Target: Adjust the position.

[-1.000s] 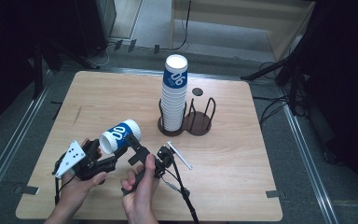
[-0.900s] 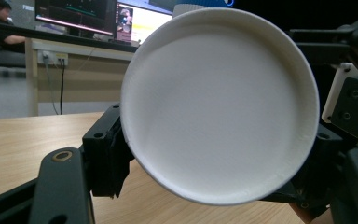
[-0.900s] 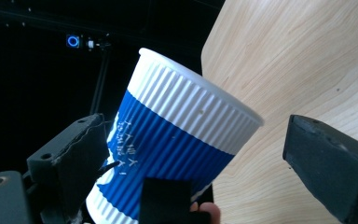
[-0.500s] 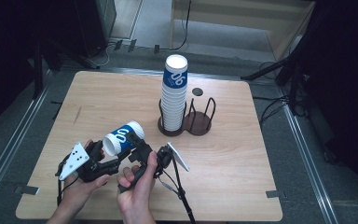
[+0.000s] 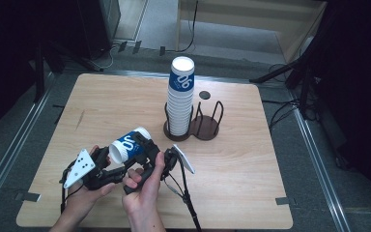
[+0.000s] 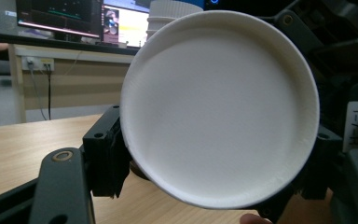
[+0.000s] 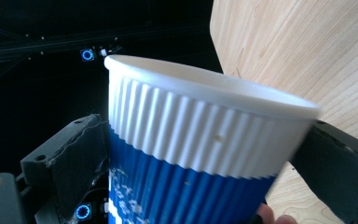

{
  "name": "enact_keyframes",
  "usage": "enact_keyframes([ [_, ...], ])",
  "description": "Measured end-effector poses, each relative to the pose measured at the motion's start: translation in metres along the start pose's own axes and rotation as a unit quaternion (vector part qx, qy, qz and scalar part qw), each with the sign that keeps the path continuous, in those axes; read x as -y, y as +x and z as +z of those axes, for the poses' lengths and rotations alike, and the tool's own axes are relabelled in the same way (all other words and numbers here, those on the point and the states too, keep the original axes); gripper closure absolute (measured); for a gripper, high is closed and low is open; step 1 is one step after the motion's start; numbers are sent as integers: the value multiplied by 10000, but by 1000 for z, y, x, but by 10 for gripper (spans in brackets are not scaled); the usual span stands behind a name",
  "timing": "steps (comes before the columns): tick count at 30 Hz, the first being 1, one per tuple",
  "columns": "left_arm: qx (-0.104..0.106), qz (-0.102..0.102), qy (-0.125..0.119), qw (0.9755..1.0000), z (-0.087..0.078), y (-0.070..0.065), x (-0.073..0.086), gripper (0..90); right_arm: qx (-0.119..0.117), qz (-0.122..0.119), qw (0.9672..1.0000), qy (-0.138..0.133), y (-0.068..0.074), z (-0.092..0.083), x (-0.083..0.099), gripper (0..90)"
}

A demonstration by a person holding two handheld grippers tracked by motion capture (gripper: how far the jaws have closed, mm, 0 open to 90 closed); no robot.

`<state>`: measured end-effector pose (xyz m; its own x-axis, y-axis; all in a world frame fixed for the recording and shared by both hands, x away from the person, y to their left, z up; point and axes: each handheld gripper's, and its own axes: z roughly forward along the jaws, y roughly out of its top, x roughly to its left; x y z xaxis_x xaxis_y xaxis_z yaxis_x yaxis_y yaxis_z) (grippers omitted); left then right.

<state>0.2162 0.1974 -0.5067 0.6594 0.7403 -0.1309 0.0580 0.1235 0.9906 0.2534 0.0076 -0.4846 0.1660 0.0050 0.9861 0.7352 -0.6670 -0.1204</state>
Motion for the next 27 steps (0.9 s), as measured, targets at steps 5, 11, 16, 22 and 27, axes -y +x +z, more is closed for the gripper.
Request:
enact_keyframes([
  [5,24,8,0,10000,-1,-1,0,280,-84,118,9999,36,-1,0,-3,53],
  [11,63,12,-45,10000,-2,1,-1,279,-166,253,9995,98,-4,2,-4,131],
  [16,130,86,-3,9999,-3,3,0,269,-303,340,9989,59,-8,1,-4,169],
  [22,156,7,43,9999,-4,4,0,244,-359,136,9993,-33,-11,-1,-2,204],
  [27,287,-300,327,9986,-10,6,-2,163,-426,-197,9987,-219,-7,-8,-2,206],
])
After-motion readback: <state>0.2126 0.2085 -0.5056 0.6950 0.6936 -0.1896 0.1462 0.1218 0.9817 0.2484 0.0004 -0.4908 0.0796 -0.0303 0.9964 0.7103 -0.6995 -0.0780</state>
